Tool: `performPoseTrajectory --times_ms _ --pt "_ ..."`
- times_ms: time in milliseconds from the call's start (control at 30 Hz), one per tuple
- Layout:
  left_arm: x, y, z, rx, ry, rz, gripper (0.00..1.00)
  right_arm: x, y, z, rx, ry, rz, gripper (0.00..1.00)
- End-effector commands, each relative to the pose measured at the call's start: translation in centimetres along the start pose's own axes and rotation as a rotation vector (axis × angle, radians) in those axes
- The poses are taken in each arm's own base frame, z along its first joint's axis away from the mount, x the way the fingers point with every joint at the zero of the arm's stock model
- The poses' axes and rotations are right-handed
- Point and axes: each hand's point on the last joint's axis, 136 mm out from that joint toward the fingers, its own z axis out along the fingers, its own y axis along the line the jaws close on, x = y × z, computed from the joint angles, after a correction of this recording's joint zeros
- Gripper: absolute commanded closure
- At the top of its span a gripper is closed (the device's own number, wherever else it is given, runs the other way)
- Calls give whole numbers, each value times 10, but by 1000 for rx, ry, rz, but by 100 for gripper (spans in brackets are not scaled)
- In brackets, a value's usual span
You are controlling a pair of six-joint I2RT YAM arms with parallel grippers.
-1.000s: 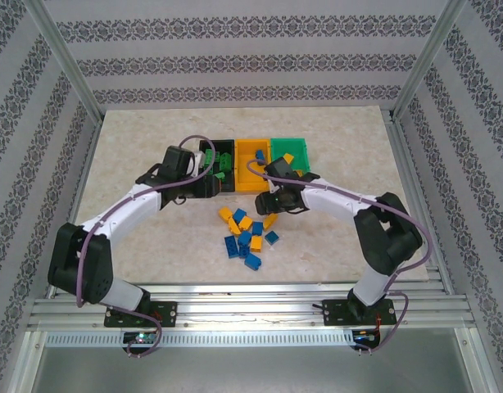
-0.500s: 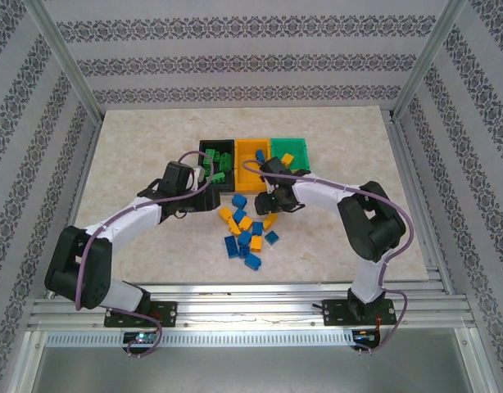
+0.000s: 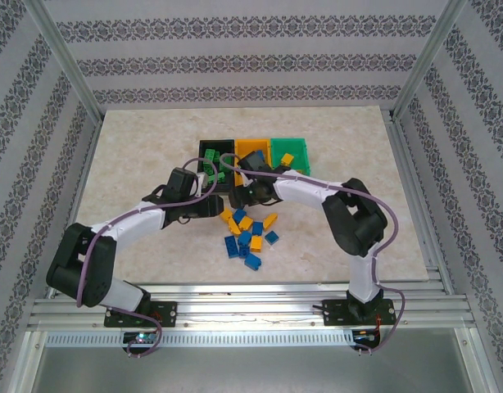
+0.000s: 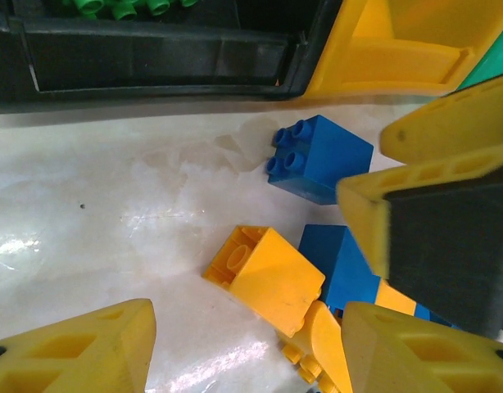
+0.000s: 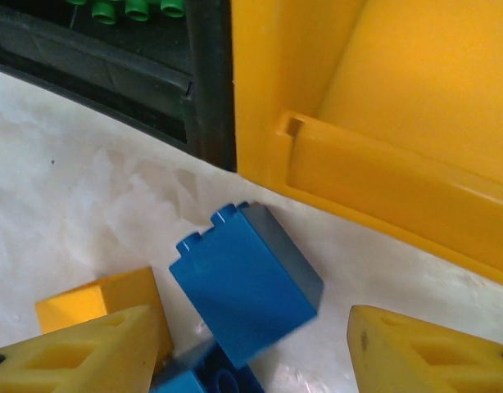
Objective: Sort the legos into containers by color
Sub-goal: Pick up the lego from the center of the table, then place the lego in the container.
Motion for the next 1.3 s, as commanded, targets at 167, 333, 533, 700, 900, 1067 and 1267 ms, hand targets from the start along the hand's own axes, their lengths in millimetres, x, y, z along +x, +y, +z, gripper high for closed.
performPoseTrajectory --times_ms 167,333,533,700,900,1067,1267 --pt "-1 -1 -10 3 -67 6 39 -9 0 17 44 -1 -17 36" --pt "3 0 -9 10 -63 -7 39 -3 -1 32 51 28 -22 38" --pt "3 -2 -9 15 -59 -4 39 2 2 27 51 24 -46 54" --pt "2 -3 -9 21 -60 -13 39 -1 5 3 44 -16 -61 66" --pt "5 -8 -3 59 -40 -26 40 -27 11 -38 22 -126 -56 68" --pt "9 -24 1 86 -15 7 41 -71 4 -66 1 -231 -24 67" --pt "17 -52 8 105 36 113 41 -118 -20 -69 3 -264 23 48"
